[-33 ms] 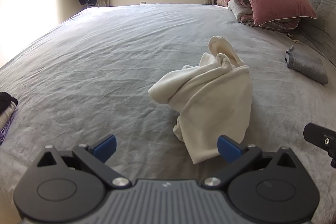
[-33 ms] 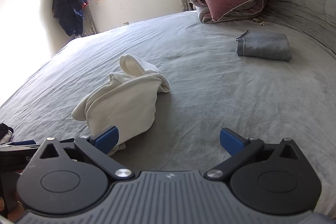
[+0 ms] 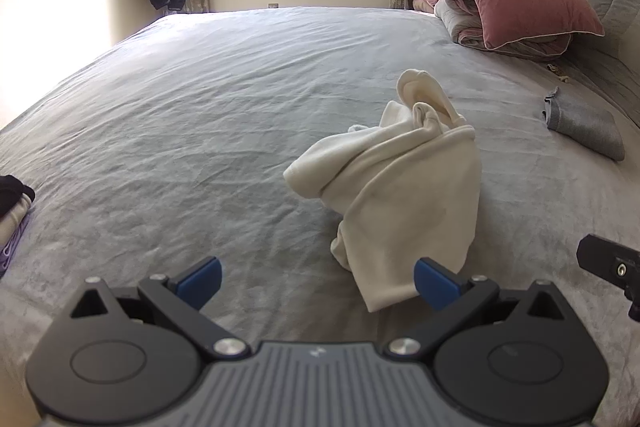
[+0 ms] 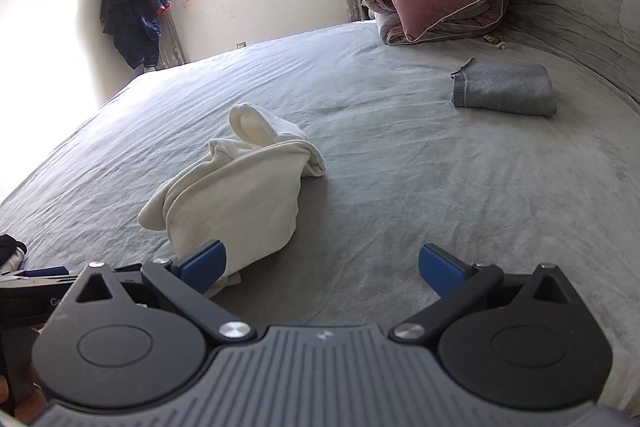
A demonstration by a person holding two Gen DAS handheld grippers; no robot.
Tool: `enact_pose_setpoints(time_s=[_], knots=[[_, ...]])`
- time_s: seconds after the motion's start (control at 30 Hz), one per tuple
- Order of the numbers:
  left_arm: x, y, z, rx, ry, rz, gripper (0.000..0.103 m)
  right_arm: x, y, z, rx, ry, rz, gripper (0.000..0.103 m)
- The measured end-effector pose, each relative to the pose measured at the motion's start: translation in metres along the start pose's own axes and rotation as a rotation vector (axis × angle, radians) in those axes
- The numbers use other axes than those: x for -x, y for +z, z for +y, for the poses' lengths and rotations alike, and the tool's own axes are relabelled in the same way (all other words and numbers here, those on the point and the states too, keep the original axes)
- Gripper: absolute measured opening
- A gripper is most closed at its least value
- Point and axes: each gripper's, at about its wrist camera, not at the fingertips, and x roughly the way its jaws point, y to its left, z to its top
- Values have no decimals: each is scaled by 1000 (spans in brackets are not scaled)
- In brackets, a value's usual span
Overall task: Fold clothes
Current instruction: 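Approach the crumpled cream sweatshirt with both tools open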
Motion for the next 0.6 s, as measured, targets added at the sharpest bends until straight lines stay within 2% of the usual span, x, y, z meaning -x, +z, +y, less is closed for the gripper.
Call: enact_pose_setpoints(time_s=[0.2, 0.6], knots=[[9, 3, 0, 5, 3, -30, 103, 3, 3, 7, 0, 12, -7, 103], [1, 0, 4, 25, 7, 5, 103, -5, -1, 6, -14, 17, 22, 103]])
